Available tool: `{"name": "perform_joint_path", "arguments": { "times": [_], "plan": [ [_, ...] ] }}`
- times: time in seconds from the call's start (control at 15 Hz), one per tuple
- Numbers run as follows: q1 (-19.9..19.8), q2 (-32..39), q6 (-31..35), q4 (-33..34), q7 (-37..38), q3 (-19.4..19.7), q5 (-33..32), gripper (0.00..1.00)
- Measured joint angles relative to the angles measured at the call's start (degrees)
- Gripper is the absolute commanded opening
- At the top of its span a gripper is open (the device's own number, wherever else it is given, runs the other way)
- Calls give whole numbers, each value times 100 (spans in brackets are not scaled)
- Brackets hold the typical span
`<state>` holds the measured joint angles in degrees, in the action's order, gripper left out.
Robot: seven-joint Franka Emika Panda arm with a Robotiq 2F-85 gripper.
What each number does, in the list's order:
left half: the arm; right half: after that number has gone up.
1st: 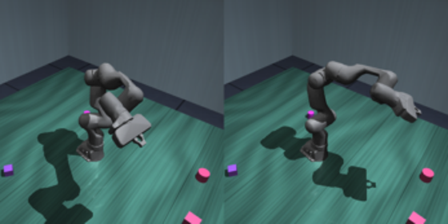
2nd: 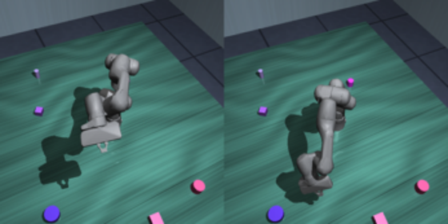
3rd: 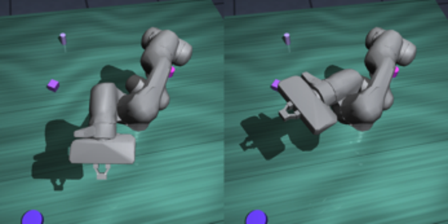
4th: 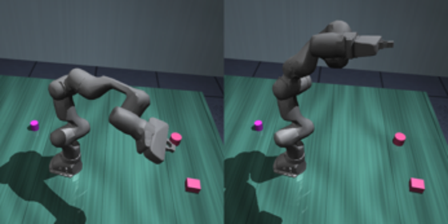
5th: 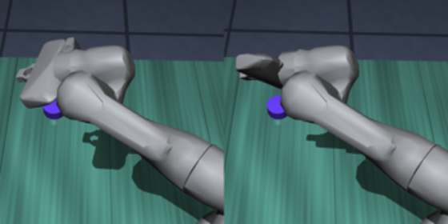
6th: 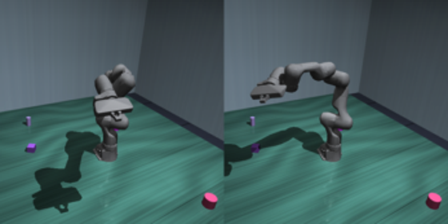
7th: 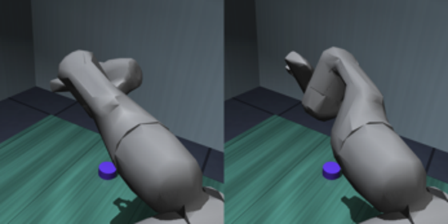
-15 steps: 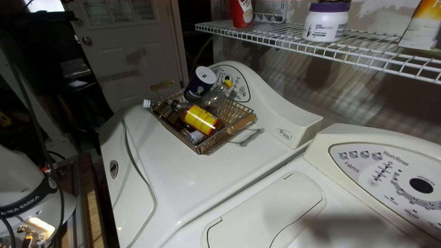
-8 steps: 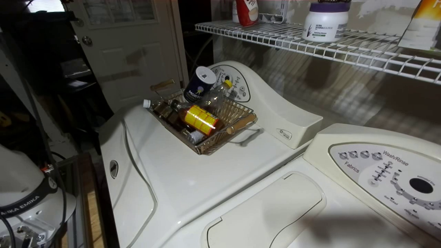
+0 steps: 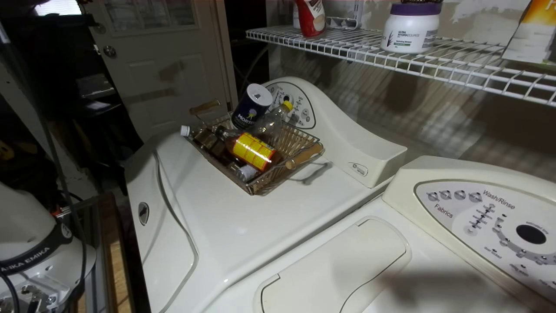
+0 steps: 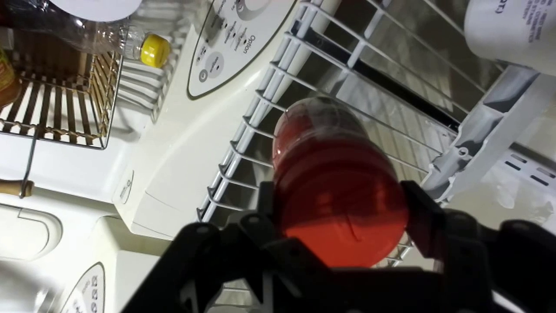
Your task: Pick up the bottle with the red lid and put it on the shelf
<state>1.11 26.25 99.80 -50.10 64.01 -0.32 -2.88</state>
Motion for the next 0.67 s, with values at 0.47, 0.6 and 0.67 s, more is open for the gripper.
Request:
{"name": "perform_joint_path", "arguments": {
  "times": [0.47,0.6,0.67],
  "plan": [
    [39,28,1,3,-35,-18,-2,47],
    [44,28,1,3,-61,-18,-3,47],
    [45,28,1,3,-73,-18,-3,47]
  ]
}}
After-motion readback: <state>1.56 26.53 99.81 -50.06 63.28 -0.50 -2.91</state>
